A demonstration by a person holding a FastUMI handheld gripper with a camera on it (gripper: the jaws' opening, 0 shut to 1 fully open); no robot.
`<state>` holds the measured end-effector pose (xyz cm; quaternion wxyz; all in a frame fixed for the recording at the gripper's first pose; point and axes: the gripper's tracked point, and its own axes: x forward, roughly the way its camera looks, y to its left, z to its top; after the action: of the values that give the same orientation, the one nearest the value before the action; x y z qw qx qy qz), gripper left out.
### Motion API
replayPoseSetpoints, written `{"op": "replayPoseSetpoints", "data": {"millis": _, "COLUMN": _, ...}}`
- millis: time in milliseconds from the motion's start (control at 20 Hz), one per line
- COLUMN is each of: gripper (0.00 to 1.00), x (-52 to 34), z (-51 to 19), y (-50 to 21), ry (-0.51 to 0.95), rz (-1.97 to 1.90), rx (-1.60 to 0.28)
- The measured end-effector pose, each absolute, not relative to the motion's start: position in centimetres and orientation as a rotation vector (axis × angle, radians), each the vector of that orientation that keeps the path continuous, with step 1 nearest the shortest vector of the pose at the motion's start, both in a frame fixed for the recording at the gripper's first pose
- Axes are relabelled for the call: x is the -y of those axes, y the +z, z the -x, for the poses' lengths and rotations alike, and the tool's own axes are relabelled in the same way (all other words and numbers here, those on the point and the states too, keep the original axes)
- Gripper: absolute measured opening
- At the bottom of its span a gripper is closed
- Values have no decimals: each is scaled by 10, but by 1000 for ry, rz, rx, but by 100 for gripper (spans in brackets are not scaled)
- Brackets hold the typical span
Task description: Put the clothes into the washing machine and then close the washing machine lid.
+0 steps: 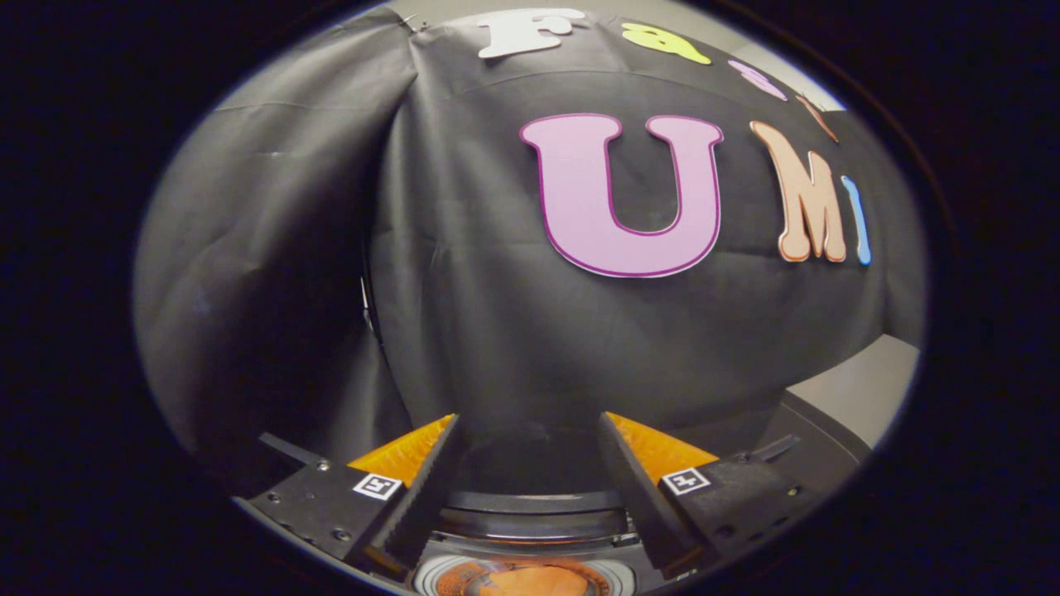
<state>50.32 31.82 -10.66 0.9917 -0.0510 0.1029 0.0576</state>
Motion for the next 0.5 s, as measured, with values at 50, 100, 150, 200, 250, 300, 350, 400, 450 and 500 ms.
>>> {"op": "replayPoseSetpoints", "data": {"millis": 50, "gripper": 98, "x": -319, "z": -505, "y": -105, "ry": 116, "rz": 104, "rx": -204}}
{"op": "replayPoseSetpoints", "data": {"millis": 100, "gripper": 98, "x": -318, "z": -503, "y": -106, "ry": 116, "rz": 107, "rx": -208}}
{"op": "replayPoseSetpoints", "data": {"millis": 150, "gripper": 98, "x": -319, "z": -502, "y": -105, "ry": 114, "rz": 104, "rx": -202}}
{"op": "replayPoseSetpoints", "data": {"millis": 200, "gripper": 99, "x": -318, "z": -503, "y": -106, "ry": 113, "rz": 104, "rx": -197}}
{"op": "replayPoseSetpoints", "data": {"millis": 250, "gripper": 98, "x": -318, "z": -502, "y": -105, "ry": 114, "rz": 106, "rx": -189}}
{"op": "replayPoseSetpoints", "data": {"millis": 300, "gripper": 98, "x": -319, "z": -501, "y": -105, "ry": 113, "rz": 102, "rx": -185}}
{"op": "replayPoseSetpoints", "data": {"millis": 350, "gripper": 98, "x": -318, "z": -499, "y": -105, "ry": 114, "rz": 102, "rx": -174}}
{"op": "replayPoseSetpoints", "data": {"millis": 400, "gripper": 98, "x": -317, "z": -498, "y": -105, "ry": 112, "rz": 101, "rx": -168}}
{"op": "replayPoseSetpoints", "data": {"millis": 450, "gripper": 98, "x": -317, "z": -497, "y": -104, "ry": 111, "rz": 100, "rx": -157}}
{"op": "replayPoseSetpoints", "data": {"millis": 500, "gripper": 98, "x": -317, "z": -496, "y": -104, "ry": 108, "rz": 99, "rx": -150}}
